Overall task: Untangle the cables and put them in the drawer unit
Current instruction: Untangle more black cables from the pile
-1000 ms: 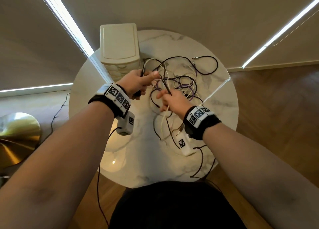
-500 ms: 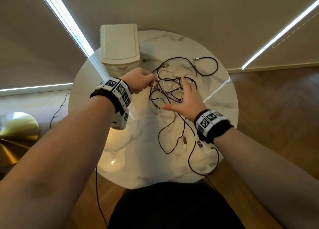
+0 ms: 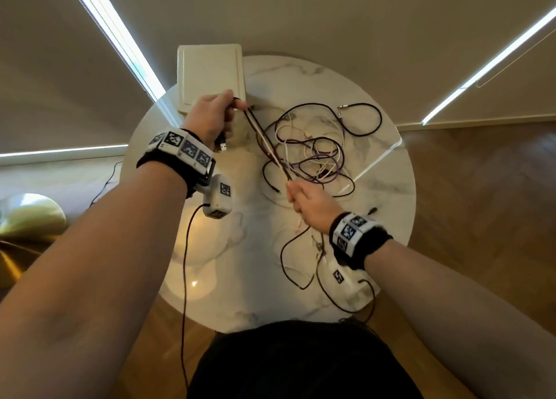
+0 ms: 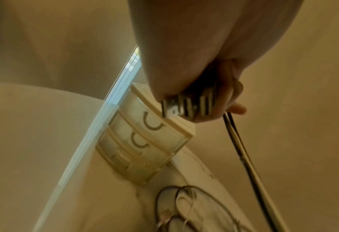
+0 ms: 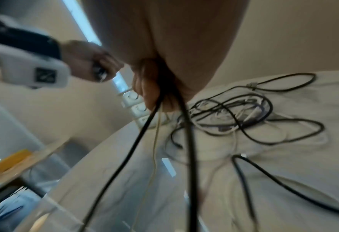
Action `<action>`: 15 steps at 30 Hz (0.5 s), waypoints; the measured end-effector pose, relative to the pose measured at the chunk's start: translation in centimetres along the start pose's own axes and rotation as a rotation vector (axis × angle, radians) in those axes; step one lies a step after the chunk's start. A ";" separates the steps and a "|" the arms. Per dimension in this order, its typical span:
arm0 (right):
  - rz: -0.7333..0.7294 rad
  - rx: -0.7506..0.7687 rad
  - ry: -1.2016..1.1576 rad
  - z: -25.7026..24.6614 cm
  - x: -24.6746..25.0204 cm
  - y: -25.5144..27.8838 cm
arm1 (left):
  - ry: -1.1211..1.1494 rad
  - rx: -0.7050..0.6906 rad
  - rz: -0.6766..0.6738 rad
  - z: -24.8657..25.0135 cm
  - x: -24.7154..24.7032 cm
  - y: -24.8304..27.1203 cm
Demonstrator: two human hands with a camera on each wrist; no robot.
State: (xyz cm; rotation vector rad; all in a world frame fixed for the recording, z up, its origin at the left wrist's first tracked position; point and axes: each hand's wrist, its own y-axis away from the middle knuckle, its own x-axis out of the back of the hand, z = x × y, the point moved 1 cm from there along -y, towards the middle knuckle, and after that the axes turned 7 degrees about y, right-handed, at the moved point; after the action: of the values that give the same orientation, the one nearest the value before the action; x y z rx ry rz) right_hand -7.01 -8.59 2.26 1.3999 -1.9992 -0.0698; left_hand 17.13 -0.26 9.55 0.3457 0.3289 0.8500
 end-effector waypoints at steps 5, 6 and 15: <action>-0.230 -0.197 -0.225 0.3 -4.5 2.4 | -0.043 -0.037 0.082 -2.7 -2.1 -0.4; -0.290 -0.228 -0.237 -0.1 -5.2 2.8 | -0.026 -0.031 0.111 -3.1 -2.5 -0.5; -0.092 -0.253 0.213 2.5 -3.3 0.0 | -0.392 0.037 0.066 -5.3 -1.7 0.7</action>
State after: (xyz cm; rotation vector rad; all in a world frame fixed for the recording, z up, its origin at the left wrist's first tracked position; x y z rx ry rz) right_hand -7.75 -6.60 -1.31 1.2788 -1.6879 -0.1990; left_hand 13.41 -0.31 5.38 0.5499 -0.0314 0.8214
